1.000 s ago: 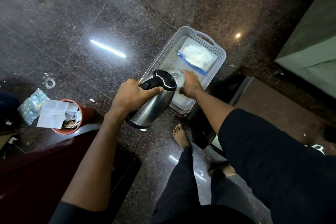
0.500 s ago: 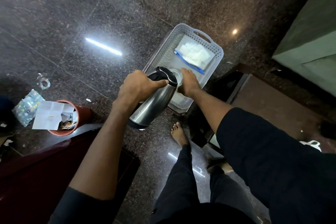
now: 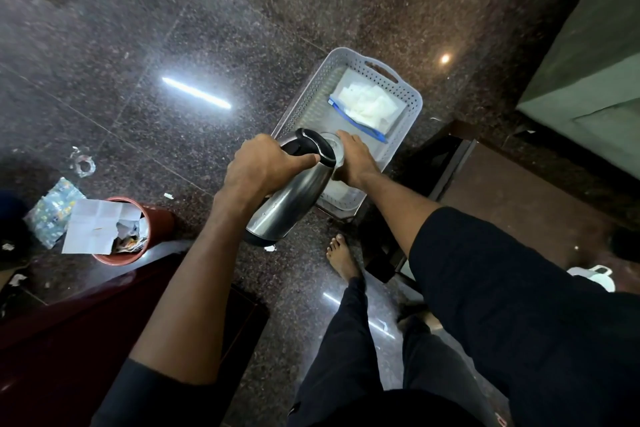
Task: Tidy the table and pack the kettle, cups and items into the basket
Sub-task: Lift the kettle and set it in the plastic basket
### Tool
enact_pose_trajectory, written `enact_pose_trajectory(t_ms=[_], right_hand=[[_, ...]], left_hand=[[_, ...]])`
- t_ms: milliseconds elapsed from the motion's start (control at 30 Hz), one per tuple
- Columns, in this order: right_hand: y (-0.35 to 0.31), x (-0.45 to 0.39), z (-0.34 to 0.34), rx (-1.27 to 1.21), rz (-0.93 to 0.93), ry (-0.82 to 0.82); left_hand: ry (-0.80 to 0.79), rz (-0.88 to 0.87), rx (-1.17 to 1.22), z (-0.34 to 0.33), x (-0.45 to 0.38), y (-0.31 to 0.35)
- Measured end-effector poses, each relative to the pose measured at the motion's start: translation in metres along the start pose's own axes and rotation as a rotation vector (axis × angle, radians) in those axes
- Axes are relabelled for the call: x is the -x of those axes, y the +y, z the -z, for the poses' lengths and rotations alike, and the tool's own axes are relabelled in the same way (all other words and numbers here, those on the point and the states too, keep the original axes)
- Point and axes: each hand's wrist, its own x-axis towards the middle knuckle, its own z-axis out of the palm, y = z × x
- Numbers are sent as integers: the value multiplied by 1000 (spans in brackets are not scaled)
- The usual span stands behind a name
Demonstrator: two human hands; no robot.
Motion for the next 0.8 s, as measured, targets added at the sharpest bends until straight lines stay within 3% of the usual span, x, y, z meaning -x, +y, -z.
enact_pose_trajectory(t_ms=[233,400,533,800], right_hand=[[-4,-10,-6,-12,27,16],[-6,-15,-13,206,157,4],[-8,-20,-17,281,209,21],[0,-8,-5,119,132,101]], left_hand=[[-34,-52,141,2,16,-43],[75,-76,161,-7,32,-58],[70,-56,382,-8,35,-70],[82,-92,513,-2,32,-74]])
